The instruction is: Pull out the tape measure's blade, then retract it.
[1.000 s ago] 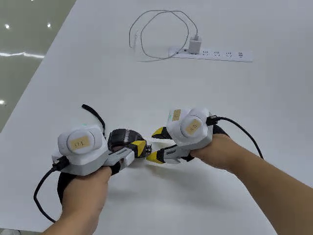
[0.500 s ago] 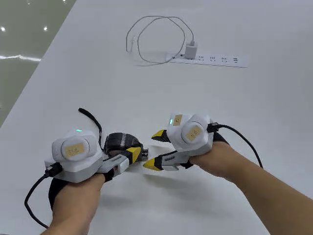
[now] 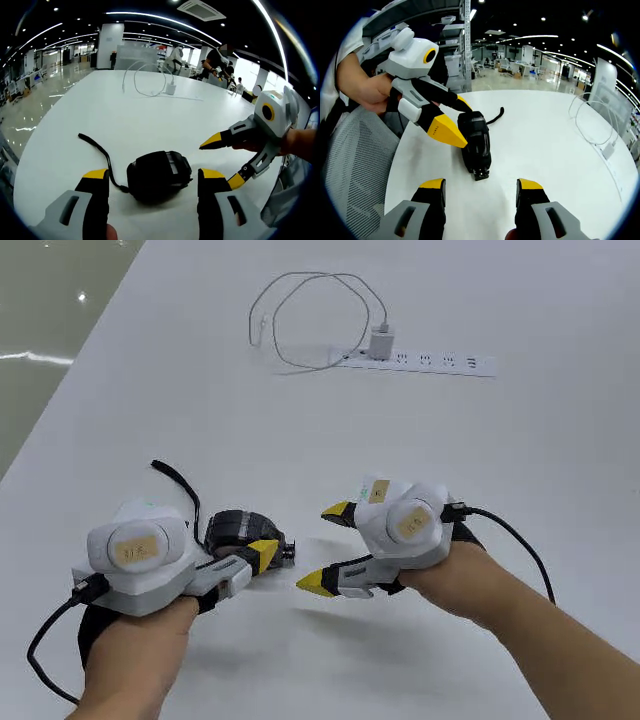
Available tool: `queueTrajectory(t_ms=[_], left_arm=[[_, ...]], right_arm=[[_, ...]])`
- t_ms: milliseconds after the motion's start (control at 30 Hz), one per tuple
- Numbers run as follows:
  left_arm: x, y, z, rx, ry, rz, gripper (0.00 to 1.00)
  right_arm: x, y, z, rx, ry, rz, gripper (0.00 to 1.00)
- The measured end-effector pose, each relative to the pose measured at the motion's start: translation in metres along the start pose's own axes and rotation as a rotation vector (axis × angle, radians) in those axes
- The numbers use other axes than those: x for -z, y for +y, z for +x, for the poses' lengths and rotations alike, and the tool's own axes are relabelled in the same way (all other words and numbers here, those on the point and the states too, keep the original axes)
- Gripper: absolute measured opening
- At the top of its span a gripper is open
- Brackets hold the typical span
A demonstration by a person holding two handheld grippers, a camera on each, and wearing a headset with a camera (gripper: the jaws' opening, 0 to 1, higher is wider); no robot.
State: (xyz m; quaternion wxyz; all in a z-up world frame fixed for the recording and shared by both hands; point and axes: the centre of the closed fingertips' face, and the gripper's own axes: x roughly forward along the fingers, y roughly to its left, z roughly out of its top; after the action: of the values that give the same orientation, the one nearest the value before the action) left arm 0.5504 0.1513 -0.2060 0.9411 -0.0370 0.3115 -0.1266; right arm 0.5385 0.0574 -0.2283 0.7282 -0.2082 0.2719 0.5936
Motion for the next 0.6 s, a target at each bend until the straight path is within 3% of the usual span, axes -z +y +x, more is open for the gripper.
queueTrajectory(t_ms=[67, 300, 467, 600], left_arm=[[-0.002, 0.0, -0.003, 0.0, -0.004, 0.034, 0.69], [-0.002, -0.001, -0.01, 0.026, -0.009, 0.068, 0.73], [-0.003, -0.001, -0.016, 0.038, -0.021, 0.123, 0.75], [-0.004, 0.0, -0.02, 0.042, -0.02, 0.156, 0.77]], right_arm=[[0.001, -0.001, -0.004, 0.016, -0.011, 0.019, 0.57], [0.003, -0.003, -0.019, 0.053, -0.037, 0.063, 0.62], [0.009, -0.003, -0.03, 0.078, -0.029, 0.081, 0.65], [0.011, -0.005, -0.038, 0.109, -0.034, 0.081, 0.73]])
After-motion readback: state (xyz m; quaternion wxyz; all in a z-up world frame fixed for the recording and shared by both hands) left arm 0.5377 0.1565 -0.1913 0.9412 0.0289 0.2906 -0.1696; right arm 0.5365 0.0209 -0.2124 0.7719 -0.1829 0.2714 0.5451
